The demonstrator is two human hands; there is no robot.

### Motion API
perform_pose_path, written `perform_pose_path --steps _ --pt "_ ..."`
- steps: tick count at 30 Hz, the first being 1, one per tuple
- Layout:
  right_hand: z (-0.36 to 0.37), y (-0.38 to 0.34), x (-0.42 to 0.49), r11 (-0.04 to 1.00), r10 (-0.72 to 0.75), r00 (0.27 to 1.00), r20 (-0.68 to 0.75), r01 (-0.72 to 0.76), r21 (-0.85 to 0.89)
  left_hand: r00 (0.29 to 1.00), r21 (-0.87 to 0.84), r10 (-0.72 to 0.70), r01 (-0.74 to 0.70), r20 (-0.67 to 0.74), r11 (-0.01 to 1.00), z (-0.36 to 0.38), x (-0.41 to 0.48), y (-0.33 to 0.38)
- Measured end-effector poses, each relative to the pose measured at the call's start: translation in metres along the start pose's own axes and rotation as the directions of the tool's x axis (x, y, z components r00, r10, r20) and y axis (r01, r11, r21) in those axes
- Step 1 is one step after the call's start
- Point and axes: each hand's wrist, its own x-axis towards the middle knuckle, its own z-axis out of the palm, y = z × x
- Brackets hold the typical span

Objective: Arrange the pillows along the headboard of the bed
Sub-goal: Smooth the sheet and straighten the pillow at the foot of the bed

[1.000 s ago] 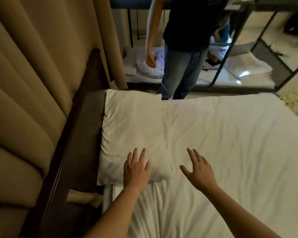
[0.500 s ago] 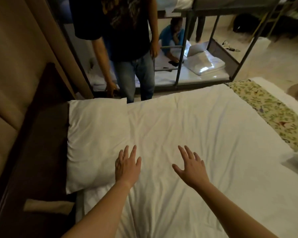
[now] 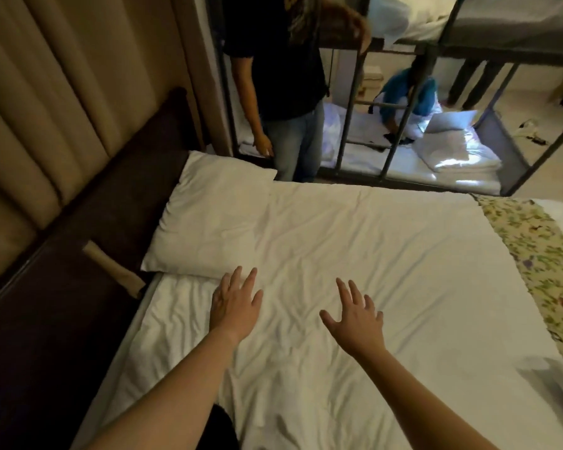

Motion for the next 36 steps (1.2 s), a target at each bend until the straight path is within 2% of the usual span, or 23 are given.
perform_pose_path --steps 8,13,19,23,29,36 --pt "0.015 0.007 -0.003 0.979 -0.195 0.978 0.075 0.199 -0.05 0.982 -0.009 -0.173 0.173 -0.075 0.985 0.023 -0.07 -0.002" --pt "0.031 -0.004 -0.018 0.965 -0.258 0.962 0.09 0.262 -0.034 0.969 -0.025 -0.226 0.225 -0.101 0.974 0.029 -0.097 -0.018" --pt "0.055 -0.025 -0.056 0.963 -0.25 0.967 0.057 0.254 -0.088 0.975 -0.068 -0.185 0.177 -0.121 0.982 0.032 -0.129 -0.054" --pt "0.061 -0.047 -0.114 0.968 -0.226 0.974 0.01 0.226 -0.106 0.983 -0.08 -0.128 0.119 -0.129 0.99 0.02 -0.173 -0.074" --pt "0.033 -0.063 -0.24 0.991 -0.122 0.992 -0.012 0.121 -0.059 0.998 -0.033 -0.027 0.025 -0.054 0.999 -0.025 -0.273 -0.085" --pt "0.01 -0.066 -0.323 0.999 -0.038 0.998 -0.054 0.038 -0.01 0.994 0.003 0.068 -0.068 -0.09 0.998 -0.066 -0.332 -0.096"
